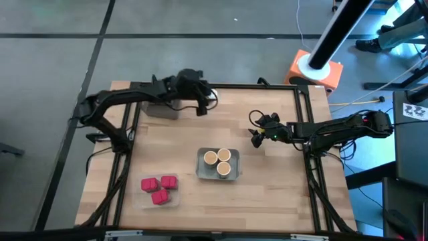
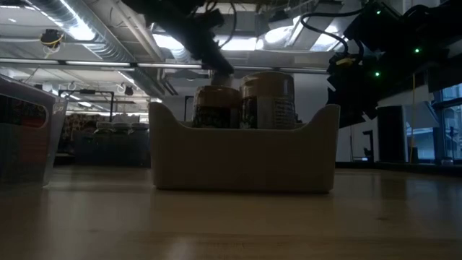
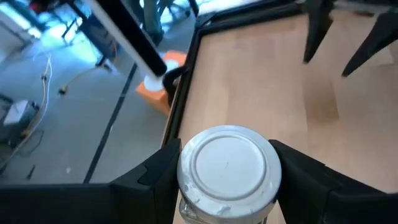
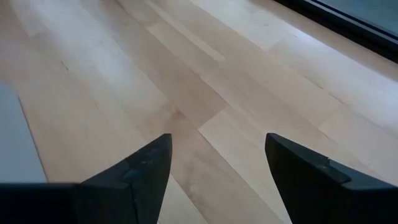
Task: Sort spices by type
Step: Put the white seasoning bottle into the black bin
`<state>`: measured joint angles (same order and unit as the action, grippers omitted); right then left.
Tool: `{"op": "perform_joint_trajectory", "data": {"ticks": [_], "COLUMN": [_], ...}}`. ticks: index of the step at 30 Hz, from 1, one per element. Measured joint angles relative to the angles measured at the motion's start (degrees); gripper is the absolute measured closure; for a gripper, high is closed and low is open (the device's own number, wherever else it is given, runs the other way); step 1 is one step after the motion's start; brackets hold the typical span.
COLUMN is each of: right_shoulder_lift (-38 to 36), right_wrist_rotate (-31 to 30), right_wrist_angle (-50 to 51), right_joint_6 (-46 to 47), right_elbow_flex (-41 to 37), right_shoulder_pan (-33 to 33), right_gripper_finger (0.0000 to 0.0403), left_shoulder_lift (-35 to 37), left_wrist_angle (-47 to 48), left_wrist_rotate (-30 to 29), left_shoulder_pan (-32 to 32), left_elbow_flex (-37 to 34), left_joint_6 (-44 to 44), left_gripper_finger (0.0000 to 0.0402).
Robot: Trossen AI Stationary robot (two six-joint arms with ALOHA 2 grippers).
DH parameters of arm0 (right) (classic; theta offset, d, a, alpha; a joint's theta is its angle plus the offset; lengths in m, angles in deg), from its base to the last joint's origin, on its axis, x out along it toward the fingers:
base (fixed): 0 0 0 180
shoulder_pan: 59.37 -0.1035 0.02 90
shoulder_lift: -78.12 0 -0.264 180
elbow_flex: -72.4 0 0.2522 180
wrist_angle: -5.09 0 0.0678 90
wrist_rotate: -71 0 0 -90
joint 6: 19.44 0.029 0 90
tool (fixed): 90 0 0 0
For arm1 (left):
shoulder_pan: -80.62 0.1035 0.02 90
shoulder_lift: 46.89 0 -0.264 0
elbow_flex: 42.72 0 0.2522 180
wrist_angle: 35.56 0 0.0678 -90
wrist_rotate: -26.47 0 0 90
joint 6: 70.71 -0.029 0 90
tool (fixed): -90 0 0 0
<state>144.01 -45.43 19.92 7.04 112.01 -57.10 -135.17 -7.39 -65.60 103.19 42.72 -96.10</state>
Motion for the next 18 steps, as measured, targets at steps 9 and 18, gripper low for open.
{"op": "perform_joint_trajectory", "data": {"ticks": [9,18], "right_shoulder_lift": [0.0,0.0], "right_wrist_rotate": [0.0,-0.1], "right_wrist_angle": [0.0,0.5], "right_joint_6": [0.0,0.0], "right_elbow_flex": [0.0,0.0], "right_shoulder_pan": [0.0,0.0], "right_gripper_finger": [0.0146,0.0146], "left_shoulder_lift": [5.2,13.4], "left_wrist_angle": [10.6,7.9], "left_wrist_rotate": [0.0,-4.6], "left_shoulder_pan": [5.9,9.3], "left_elbow_flex": [0.0,-9.4], "left_joint_6": [4.0,9.5], "left_gripper_finger": [0.0207,0.0207]}}
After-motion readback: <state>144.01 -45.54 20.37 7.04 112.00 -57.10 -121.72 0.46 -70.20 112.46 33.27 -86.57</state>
